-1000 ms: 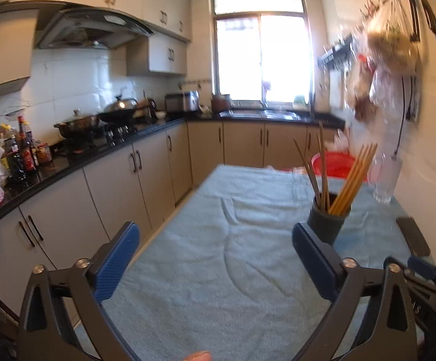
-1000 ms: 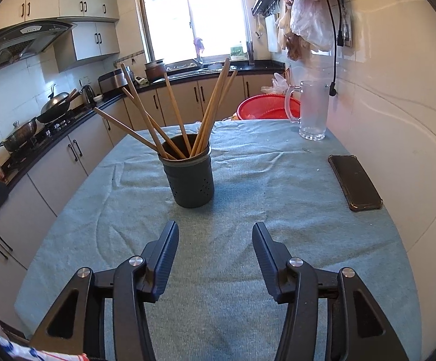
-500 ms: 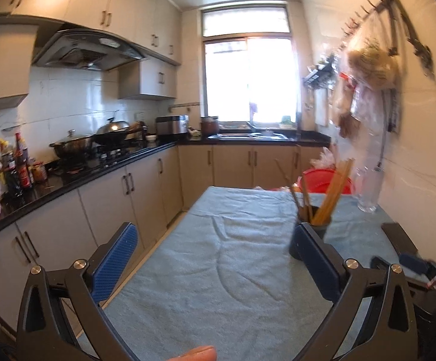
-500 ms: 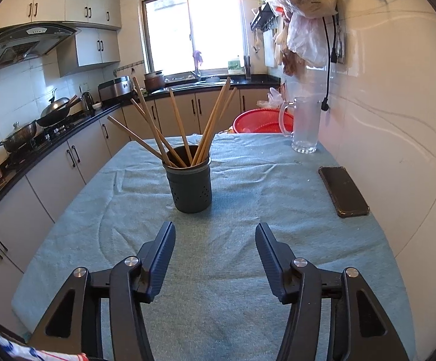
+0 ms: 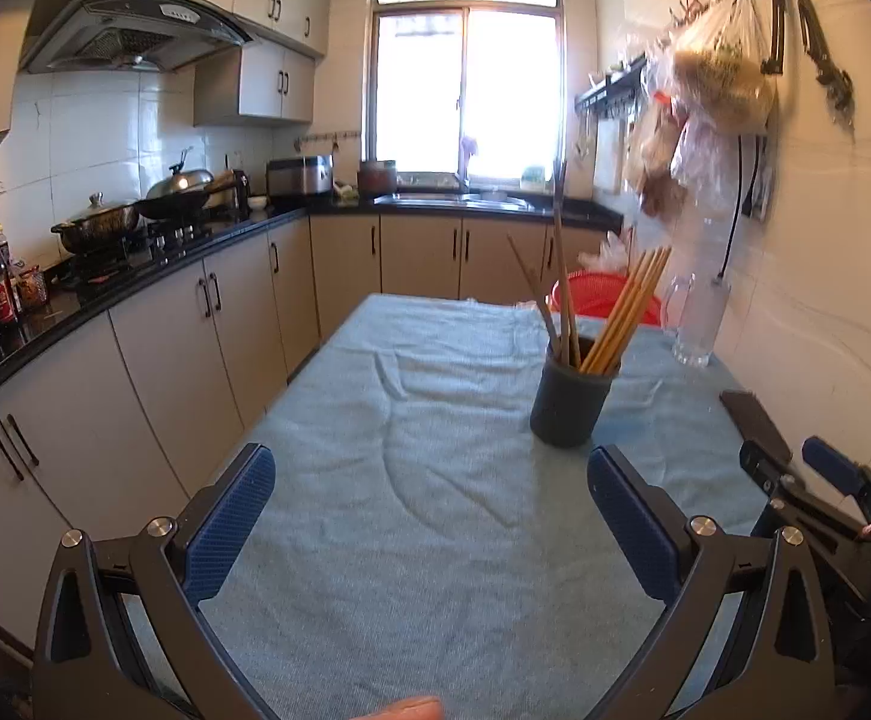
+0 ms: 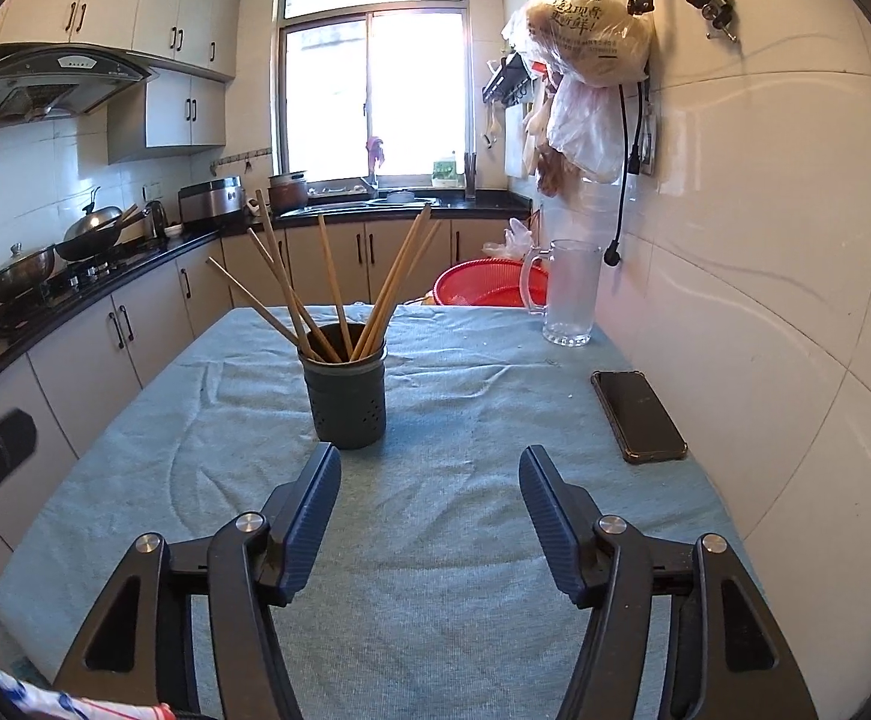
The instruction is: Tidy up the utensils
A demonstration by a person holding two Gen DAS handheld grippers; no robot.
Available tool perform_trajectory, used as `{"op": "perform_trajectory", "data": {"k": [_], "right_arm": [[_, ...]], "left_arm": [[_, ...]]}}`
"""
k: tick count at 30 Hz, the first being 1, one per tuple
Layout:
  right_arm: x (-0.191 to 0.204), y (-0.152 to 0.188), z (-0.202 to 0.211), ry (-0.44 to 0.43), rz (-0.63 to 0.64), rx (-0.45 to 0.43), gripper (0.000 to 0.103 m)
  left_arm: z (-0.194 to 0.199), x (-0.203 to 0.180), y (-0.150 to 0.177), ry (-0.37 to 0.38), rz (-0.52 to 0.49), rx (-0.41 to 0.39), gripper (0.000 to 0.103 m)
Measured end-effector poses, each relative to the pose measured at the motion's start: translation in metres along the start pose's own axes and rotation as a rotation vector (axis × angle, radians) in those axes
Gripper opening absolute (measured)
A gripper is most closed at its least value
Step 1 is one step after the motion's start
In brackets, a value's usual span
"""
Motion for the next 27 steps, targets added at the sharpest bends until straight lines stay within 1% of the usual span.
{"op": "perform_trajectory", "data": {"k": [6,11,15,27], "right_arm": [[0.000,0.000,0.001,0.003,0.002,-0.007,0.067],[0.000,0.003,0.000,0.004,-0.001,0.000,0.068],[-0.002,0.004,-0.002,0.008,-0.003,0.005,0.068],[-0.004,0.005,-0.005,0.018,-0.002,0.003,0.069]], "left_arm": [[-0.003,-0.004,0.008,0.001,-0.009,0.023,0.103],[-0.009,-0.009,0.015,0.021,-0.019,0.058,0.103],[-0.013,-0.010,0.017,0.025,-0.027,0.070,0.103],[-0.023,-0.008,0.022,0.032,-0.011,0.109,0.103]]}}
Point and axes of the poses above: each gripper's, at about its wrist camera, not at the fingertips, and z roughly against the way its jaws point, x to its left, y to its underside, the point moved 10 cm from there along -z, roughly the way its jaws point, and after that the axes turned 7 degrees about -z, right-handed, at the moved point
